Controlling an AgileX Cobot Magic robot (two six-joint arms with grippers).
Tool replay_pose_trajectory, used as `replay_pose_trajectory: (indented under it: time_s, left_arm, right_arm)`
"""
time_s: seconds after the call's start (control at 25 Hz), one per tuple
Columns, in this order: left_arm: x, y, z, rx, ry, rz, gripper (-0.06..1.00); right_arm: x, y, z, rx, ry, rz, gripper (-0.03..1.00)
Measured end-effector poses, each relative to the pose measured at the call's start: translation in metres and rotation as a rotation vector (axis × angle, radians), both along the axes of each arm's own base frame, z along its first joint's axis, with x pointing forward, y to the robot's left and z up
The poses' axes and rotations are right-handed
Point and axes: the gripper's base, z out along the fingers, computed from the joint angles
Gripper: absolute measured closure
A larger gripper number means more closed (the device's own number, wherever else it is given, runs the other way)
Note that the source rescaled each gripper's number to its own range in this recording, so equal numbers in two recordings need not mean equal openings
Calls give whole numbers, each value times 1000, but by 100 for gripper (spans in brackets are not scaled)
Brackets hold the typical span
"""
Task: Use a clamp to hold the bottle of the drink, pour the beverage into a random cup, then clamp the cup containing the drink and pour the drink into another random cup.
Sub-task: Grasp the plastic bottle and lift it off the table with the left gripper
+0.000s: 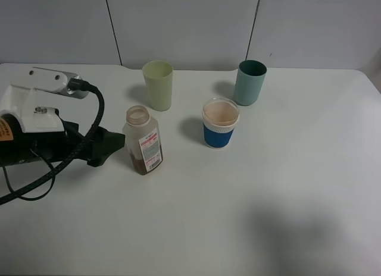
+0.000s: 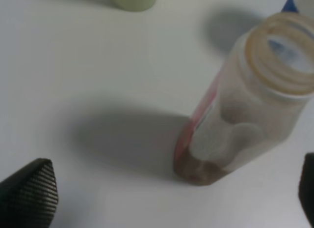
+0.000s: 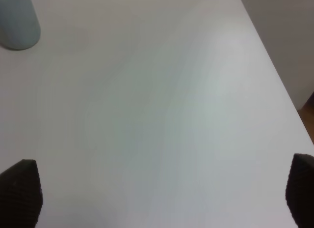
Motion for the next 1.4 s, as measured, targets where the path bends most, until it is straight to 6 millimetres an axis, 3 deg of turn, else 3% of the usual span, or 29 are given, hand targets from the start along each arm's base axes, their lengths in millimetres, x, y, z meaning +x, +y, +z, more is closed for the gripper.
replay_pose_trajectory:
  time_s: [0.28,0.72,1.4]
  left_arm:
    - [4,-2,-11,19,19,2,-6]
    - [-6,6,-38,35,-31,-6,-6]
    - [0,-12,-68,4,-99,-171,-6]
  right_arm:
    - [0,0,0,0,0,0,-3]
    - [0,0,0,0,0,0,-3]
    - [0,0,0,0,0,0,-3]
